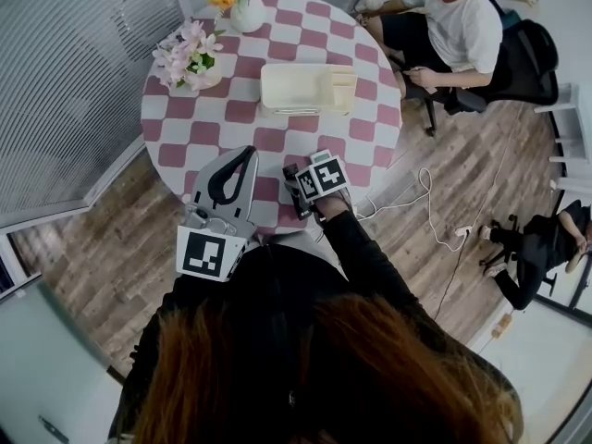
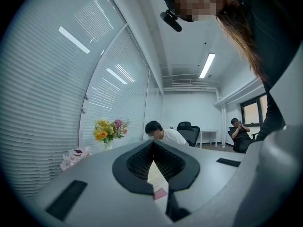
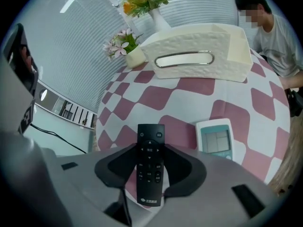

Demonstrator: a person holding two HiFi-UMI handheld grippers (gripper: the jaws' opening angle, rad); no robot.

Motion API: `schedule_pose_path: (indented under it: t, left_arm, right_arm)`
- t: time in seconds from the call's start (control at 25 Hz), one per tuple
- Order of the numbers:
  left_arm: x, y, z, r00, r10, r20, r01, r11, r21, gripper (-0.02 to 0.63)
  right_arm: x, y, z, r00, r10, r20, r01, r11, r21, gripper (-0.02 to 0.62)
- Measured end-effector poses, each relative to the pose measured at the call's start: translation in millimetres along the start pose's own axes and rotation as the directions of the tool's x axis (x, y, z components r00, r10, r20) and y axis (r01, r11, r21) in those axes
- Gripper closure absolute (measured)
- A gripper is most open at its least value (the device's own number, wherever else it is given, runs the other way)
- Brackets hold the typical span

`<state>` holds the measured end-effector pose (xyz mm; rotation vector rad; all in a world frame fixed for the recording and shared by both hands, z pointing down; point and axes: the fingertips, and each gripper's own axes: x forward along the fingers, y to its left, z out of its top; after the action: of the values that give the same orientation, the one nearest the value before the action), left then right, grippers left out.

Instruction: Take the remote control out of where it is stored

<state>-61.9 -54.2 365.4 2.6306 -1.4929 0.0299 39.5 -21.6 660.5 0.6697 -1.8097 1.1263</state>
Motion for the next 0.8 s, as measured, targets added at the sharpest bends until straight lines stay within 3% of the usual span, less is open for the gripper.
schedule_pose_path:
  t: [0.56,0.8]
  left_arm:
    - [-2,5,-3,1.0,0.023,-0.013,-0.023,1.0,0.003,0.597]
    - [-2,6,-2,1.0,0.024,-0.011,-0.024,1.0,0.005,0.597]
  right_arm:
    - [24,-2,-9,0.997,-0.015,-0.07,0.017,0.999,0.031,0.408]
    - [15,-4,0,0.999,-0.021,-0.049,0.022,1.0,0.02,0.405]
